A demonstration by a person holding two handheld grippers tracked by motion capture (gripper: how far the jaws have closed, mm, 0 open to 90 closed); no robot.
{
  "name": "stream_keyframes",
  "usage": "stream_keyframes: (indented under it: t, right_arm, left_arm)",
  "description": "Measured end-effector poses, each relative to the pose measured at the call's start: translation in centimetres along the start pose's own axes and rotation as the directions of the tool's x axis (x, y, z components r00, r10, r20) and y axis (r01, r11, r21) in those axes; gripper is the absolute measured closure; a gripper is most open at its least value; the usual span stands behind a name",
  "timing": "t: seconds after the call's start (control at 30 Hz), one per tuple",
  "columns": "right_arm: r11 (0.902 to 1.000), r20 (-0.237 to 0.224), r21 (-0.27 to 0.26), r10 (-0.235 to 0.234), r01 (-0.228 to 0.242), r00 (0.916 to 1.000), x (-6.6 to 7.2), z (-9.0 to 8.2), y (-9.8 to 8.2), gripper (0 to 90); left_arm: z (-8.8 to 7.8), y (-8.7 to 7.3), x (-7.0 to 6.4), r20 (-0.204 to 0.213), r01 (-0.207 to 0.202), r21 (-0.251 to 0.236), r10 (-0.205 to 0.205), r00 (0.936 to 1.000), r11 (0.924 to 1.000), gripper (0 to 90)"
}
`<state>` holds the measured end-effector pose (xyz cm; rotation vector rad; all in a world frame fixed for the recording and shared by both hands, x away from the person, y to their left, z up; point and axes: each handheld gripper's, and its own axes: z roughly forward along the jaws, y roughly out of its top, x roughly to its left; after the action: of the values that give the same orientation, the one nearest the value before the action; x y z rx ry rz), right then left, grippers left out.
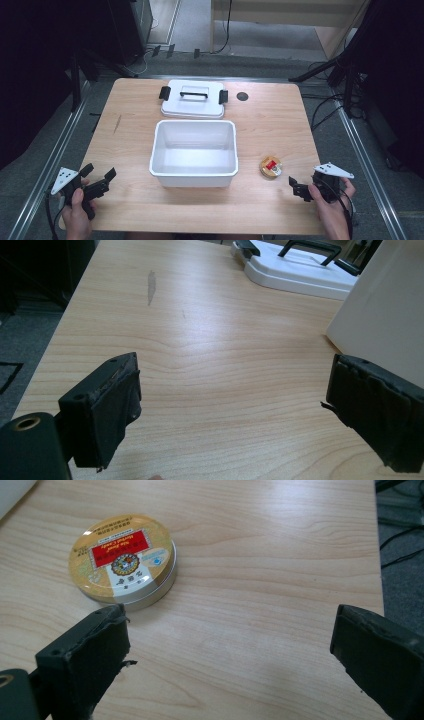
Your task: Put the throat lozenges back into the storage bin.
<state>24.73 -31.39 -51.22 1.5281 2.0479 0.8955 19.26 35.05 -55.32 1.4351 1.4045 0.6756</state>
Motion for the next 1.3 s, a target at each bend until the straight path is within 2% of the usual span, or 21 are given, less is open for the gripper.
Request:
stream_keyframes:
  t: [0.17, 0.23, 0.27, 0.37, 0.53, 0.57, 0.7, 0.73, 0.77, 0.87, 0.9, 0.93, 1.07, 1.13, 1.2, 1.3]
  right_arm:
    - [0.9954, -0.017, 0.085, -0.041, 0.042, 0.9990, 0.3, 0.2, 1.6, 2.5]
    - [0.9936, -0.025, 0.102, -0.045, 0.048, 0.9987, 0.4, 0.2, 1.8, 2.4]
    - [0.9857, -0.036, 0.155, -0.061, 0.066, 0.9975, 0.6, 0.5, 2.5, 2.9]
    - [0.9738, -0.049, 0.211, -0.076, 0.085, 0.9959, 0.7, 0.8, 3.1, 3.9]
    - [0.9418, -0.067, 0.317, -0.096, 0.112, 0.9932, 0.9, 1.5, 4.2, 4.7]
    - [0.9380, -0.071, 0.326, -0.099, 0.117, 0.9925, 1.0, 1.6, 4.3, 4.8]
    - [0.9120, -0.083, 0.386, -0.114, 0.138, 0.9900, 1.2, 2.0, 5.0, 4.8]
    - [0.9015, -0.089, 0.406, -0.124, 0.149, 0.9883, 1.3, 2.2, 5.2, 4.8]
    - [0.8843, -0.098, 0.438, -0.131, 0.161, 0.9865, 1.6, 2.5, 5.4, 4.8]
    - [0.8503, -0.116, 0.490, -0.156, 0.193, 0.9809, 2.0, 2.9, 5.7, 3.9]
    - [0.8503, -0.116, 0.490, -0.156, 0.193, 0.9809, 2.0, 2.9, 5.7, 3.9]
    - [0.8209, -0.125, 0.530, -0.171, 0.212, 0.9773, 2.6, 3.2, 6.0, 1.8]
    - [0.7760, -0.140, 0.584, -0.192, 0.238, 0.9714, 3.5, 3.9, 6.6, 0.2]
    - [0.7647, -0.138, 0.598, -0.197, 0.240, 0.9707, 3.9, 4.2, 6.9, 0.0]
    - [0.7592, -0.129, 0.606, -0.200, 0.237, 0.9712, 4.1, 4.5, 7.2, 0.0]
    - [0.7588, -0.123, 0.611, -0.190, 0.225, 0.9741, 4.5, 5.1, 7.6, 0.0]
  left_arm:
    - [0.0, 0.0, 0.0, 0.001, 0.004, 0.001, -0.004, 1.0000, 1.0000, 7.7]
    - [0.0, 0.0, 0.0, 0.002, 0.004, 0.001, -0.004, 1.0000, 1.0000, 7.7]
    - [0.0, 0.0, 0.1, 0.002, 0.005, 0.002, -0.005, 1.0000, 1.0000, 7.7]
    - [0.0, 0.0, 0.1, 0.001, 0.006, 0.000, -0.006, 1.0000, 1.0000, 7.7]
    - [0.0, 0.0, 0.1, 0.003, 0.009, -0.001, -0.009, 1.0000, 1.0000, 7.7]
    - [0.0, 0.0, 0.1, 0.002, 0.010, -0.004, -0.010, 1.0000, 0.9999, 7.7]
    - [0.0, 0.0, 0.1, 0.004, 0.012, -0.002, -0.012, 0.9999, 0.9999, 7.7]
    - [0.0, 0.0, 0.1, 0.004, 0.012, -0.003, -0.012, 0.9999, 0.9999, 7.7]
    - [0.0, 0.0, 0.1, 0.004, 0.012, -0.002, -0.012, 0.9999, 0.9999, 7.7]
    - [0.0, 0.0, 0.1, 0.004, 0.012, -0.002, -0.012, 0.9999, 0.9999, 7.7]
    - [0.0, 0.0, 0.1, 0.004, 0.012, -0.002, -0.012, 0.9999, 0.9999, 7.6]
    - [0.0, 0.0, 0.1, 0.005, 0.012, -0.002, -0.012, 0.9999, 0.9999, 7.7]
    - [0.1, 0.0, 0.1, 0.005, 0.012, -0.003, -0.012, 0.9999, 0.9999, 7.7]
    - [0.1, 0.0, 0.1, 0.005, 0.013, -0.003, -0.013, 0.9999, 0.9999, 7.7]
    - [0.1, 0.0, 0.1, 0.005, 0.012, -0.002, -0.012, 0.9999, 0.9999, 7.7]
    - [0.0, 0.0, 0.1, 0.006, 0.012, -0.003, -0.012, 0.9999, 0.9999, 7.7]
